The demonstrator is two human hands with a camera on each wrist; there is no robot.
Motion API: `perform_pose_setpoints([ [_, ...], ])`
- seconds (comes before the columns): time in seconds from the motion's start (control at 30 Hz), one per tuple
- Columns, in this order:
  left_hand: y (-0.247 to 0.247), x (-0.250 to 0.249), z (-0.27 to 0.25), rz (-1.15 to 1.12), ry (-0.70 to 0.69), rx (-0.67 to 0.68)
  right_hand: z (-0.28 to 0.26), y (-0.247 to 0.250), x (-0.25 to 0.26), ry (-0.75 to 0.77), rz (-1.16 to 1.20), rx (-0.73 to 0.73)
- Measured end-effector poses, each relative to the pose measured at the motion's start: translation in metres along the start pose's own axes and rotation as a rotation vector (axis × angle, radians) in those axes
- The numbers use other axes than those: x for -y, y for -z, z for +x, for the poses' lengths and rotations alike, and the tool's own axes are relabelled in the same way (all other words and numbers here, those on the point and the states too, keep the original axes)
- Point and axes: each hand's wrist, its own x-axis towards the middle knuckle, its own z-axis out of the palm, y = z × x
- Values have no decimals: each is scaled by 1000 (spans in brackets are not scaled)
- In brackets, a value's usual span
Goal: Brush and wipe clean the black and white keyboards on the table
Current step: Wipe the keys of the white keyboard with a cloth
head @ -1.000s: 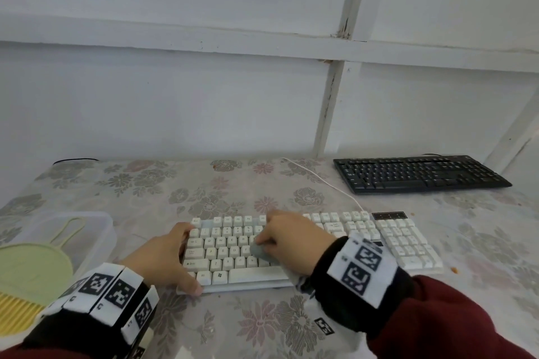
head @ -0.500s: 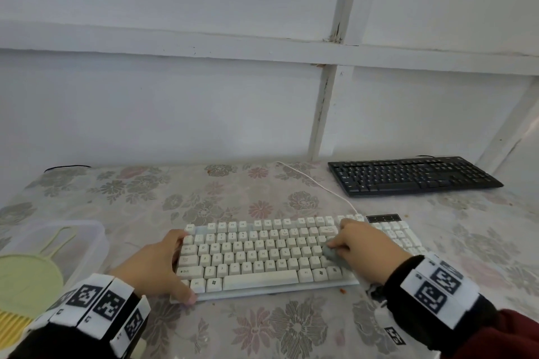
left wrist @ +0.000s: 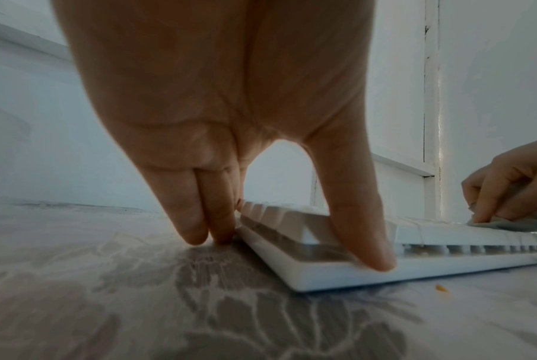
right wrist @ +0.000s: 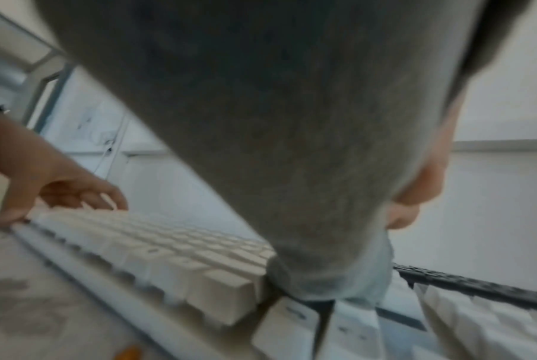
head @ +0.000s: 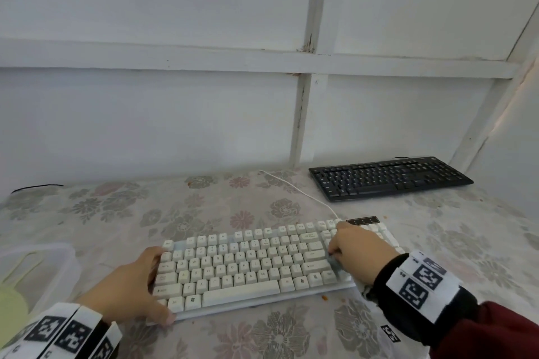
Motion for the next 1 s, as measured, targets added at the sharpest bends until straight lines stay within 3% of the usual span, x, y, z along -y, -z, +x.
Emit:
perform_pose_setpoints([
  [0.23, 0, -1, -1, -5, 11, -11, -1, 3, -27, -80, -14, -12],
  [0.33, 0, -1, 0, 3, 13, -9, -1, 14, -36, -107, 31, 62],
  [0.5, 0, -2, 0, 9, 17, -9, -5, 21, -27, -14, 96, -27],
  [0.63, 0, -3, -1, 13, 14, -5, -3, 7, -6, 93, 107, -14],
  [1.0, -2, -2, -2, -21, 15, -17, 1, 8, -27, 83, 152, 17],
])
